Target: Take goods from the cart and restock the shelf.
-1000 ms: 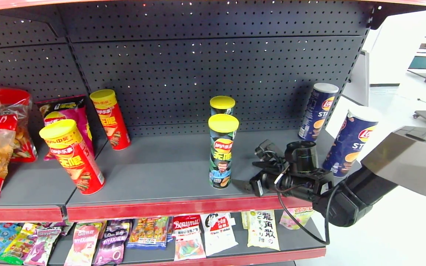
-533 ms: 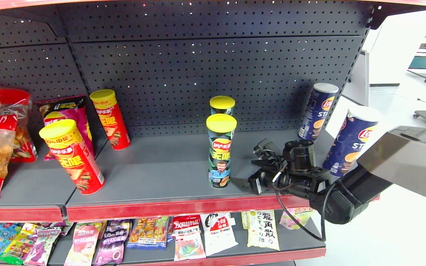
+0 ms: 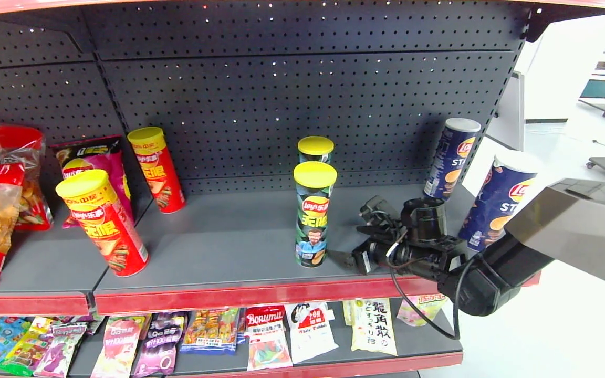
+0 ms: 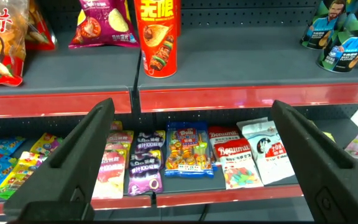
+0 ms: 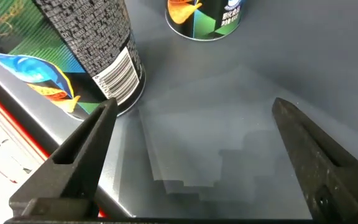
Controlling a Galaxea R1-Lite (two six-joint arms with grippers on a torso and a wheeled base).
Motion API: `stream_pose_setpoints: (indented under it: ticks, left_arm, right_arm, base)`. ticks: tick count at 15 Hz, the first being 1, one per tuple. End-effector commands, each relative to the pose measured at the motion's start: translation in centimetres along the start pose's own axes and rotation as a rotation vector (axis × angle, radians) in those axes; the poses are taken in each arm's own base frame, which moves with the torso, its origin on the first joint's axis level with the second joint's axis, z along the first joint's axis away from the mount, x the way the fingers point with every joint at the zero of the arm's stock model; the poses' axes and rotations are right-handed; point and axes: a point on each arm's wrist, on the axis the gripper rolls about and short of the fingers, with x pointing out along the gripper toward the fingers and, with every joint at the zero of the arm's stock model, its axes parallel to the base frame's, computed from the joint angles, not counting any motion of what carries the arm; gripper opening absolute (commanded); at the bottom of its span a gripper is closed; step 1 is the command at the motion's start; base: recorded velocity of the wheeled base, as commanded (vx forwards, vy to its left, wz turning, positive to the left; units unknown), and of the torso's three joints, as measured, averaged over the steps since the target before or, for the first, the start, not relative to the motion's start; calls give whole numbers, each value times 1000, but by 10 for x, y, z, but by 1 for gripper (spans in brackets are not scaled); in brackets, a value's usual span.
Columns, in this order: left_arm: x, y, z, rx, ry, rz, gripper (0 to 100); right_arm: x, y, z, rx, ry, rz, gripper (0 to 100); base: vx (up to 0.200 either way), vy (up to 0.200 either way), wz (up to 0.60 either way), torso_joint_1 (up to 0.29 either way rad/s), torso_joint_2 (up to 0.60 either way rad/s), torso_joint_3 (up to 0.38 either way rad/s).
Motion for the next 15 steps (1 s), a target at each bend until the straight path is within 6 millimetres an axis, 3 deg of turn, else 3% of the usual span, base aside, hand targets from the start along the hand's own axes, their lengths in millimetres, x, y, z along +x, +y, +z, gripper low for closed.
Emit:
stream_pose_setpoints:
  ticks: [1, 4, 7, 8, 9, 12, 15]
  left_arm:
    - [0, 0, 0, 0, 0, 0, 100]
    - [0, 0, 0, 0, 0, 0, 100]
    - [0, 0, 0, 0, 2, 0, 100]
    - [0, 0, 0, 0, 0, 0, 100]
    - [0, 0, 0, 0, 0, 0, 100]
    - [0, 0, 0, 0, 0, 0, 100]
    - [0, 0, 0, 0, 0, 0, 100]
  right_arm:
    - [0, 0, -1, 0, 2, 0, 100]
    - [-18, -3, 4, 4, -2, -15, 100]
    - [-70, 4, 14, 7, -20, -30, 100]
    - [-79, 6, 18, 4, -32, -32, 100]
    - [-113, 14, 28, -3, -76, -36, 100]
    - [-177, 30, 42, -37, -199, -19, 100]
    - [-256, 49, 28, -74, -335, -38, 100]
  base:
    - [0, 0, 0, 0, 0, 0]
    - [0, 0, 0, 0, 0, 0]
    - [0, 0, 0, 0, 0, 0]
    - [0, 0, 0, 0, 0, 0]
    - [0, 0, 0, 0, 0, 0]
    - [0, 0, 0, 0, 0, 0]
    - [0, 0, 0, 0, 0, 0]
